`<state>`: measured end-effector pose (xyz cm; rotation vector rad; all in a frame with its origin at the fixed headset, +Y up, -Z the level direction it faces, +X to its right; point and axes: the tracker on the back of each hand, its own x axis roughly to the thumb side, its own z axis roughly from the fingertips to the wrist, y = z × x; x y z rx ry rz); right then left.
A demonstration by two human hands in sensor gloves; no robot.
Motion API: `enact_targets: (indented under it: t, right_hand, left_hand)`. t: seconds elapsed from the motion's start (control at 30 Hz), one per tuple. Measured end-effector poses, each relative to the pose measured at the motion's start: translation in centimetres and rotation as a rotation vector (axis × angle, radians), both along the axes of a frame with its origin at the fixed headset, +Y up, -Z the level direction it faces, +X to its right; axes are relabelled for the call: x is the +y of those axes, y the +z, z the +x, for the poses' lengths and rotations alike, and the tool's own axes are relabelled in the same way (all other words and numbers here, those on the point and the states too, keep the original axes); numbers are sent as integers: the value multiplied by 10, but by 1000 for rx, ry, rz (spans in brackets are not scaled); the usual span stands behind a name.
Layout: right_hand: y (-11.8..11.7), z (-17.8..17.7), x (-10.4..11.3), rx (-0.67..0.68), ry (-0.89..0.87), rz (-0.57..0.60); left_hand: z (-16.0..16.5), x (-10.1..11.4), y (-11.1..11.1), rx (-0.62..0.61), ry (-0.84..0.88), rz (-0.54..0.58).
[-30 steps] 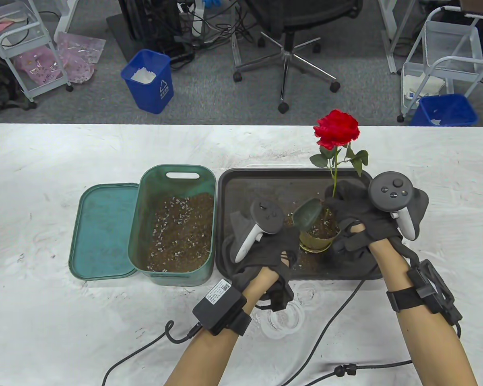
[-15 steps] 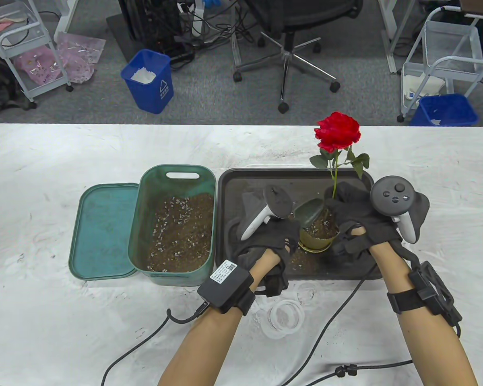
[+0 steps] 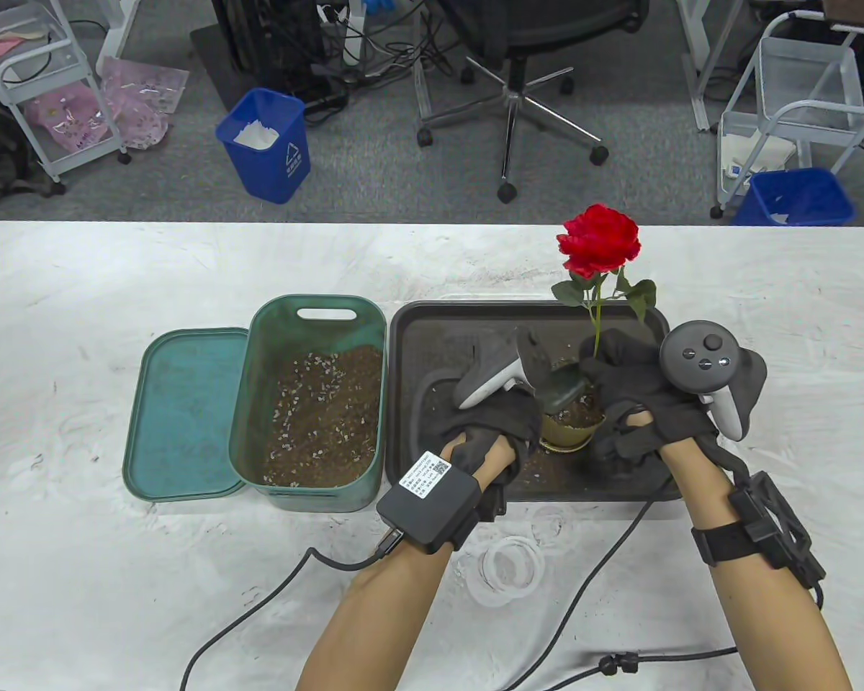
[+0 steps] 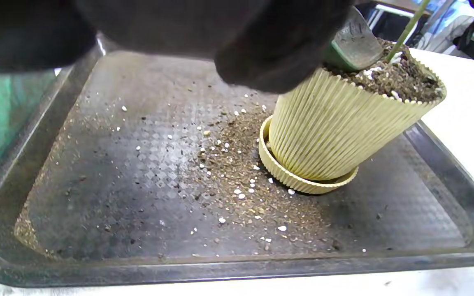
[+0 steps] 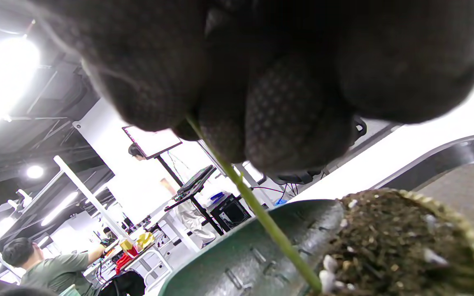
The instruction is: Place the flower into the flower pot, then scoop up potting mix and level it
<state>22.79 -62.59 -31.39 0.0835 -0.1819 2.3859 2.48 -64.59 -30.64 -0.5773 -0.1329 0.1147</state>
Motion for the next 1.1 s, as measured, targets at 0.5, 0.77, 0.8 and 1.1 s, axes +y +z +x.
enact_targets:
  t: [0.5,0.77,0.8,1.1]
  right_hand:
    - [9,-6,9,-39,58,-51]
    - [22,4,15,-57,127,-113]
    - [24,7,14,-63,125,-96]
    - [82,47,4,-127,24,88]
  left_hand:
    - [-74,31,33,219,253,152]
    - [-82,27,47,189,183,167]
    - [-82,27,49,190,184,168]
    - [-76,31,48,182,93,251]
